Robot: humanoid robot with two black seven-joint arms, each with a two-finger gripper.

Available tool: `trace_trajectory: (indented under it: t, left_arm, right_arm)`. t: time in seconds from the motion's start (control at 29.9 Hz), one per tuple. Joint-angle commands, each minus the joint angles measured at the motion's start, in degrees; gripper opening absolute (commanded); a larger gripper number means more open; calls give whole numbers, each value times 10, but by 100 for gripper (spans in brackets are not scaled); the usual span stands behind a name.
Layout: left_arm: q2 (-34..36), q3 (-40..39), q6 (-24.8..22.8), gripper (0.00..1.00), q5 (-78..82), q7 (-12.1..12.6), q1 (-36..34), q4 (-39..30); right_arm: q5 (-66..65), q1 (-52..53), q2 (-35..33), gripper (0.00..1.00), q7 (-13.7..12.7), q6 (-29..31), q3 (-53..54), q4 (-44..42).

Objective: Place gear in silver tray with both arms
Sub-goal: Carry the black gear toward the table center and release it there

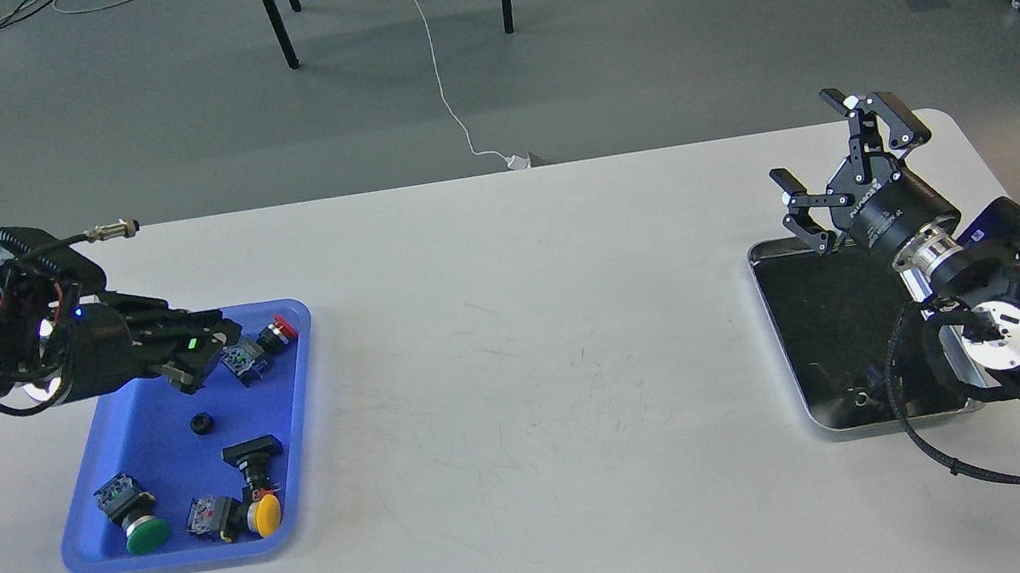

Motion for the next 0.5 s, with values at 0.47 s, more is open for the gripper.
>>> trace_trajectory:
  t: [0.47]
  left_arm:
    - [-291, 190, -35, 11, 11, 0, -143, 71]
  right_arm:
    - [0, 179, -5, 99, 0, 0, -83, 23]
